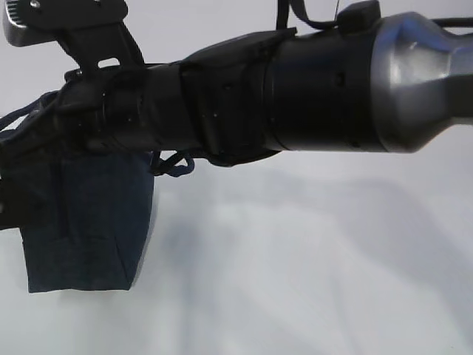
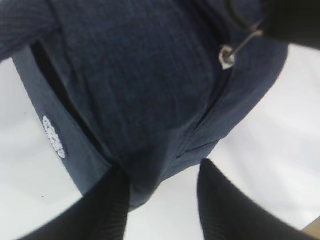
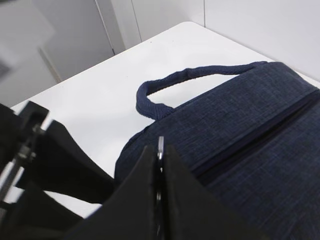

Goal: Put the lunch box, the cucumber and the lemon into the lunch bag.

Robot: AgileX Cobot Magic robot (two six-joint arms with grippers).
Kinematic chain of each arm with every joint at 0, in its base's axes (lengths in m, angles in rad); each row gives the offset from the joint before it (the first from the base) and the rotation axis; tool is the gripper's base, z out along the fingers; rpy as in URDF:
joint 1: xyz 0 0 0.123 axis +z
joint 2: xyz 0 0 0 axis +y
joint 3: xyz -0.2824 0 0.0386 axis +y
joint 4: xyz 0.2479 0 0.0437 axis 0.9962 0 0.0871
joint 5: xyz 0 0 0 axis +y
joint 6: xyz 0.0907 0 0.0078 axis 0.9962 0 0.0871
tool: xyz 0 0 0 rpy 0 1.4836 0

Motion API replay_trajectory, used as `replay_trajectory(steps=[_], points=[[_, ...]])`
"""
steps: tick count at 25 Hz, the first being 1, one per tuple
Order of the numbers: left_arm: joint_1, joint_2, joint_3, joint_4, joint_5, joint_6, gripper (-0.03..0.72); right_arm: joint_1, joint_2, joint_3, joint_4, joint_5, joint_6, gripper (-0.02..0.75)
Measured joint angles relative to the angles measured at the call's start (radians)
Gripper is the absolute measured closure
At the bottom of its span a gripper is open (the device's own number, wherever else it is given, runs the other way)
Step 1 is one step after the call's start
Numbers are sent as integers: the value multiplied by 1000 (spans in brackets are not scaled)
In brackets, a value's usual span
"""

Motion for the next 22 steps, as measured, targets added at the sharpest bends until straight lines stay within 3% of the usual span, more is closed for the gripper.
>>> replay_trajectory(steps=[2, 7, 11, 22], points=[[-10, 30, 0, 0, -7, 1, 391, 0, 0, 0, 0, 0, 0, 751], [-23, 39, 0, 0, -9, 2, 651, 0, 0, 0, 0, -2, 0, 751], [-23, 39, 0, 0, -4, 2, 685, 0, 0, 0, 0, -11, 0, 751], [-23, 39, 0, 0, 49, 49, 688, -2, 30, -40, 5, -64, -63, 751]])
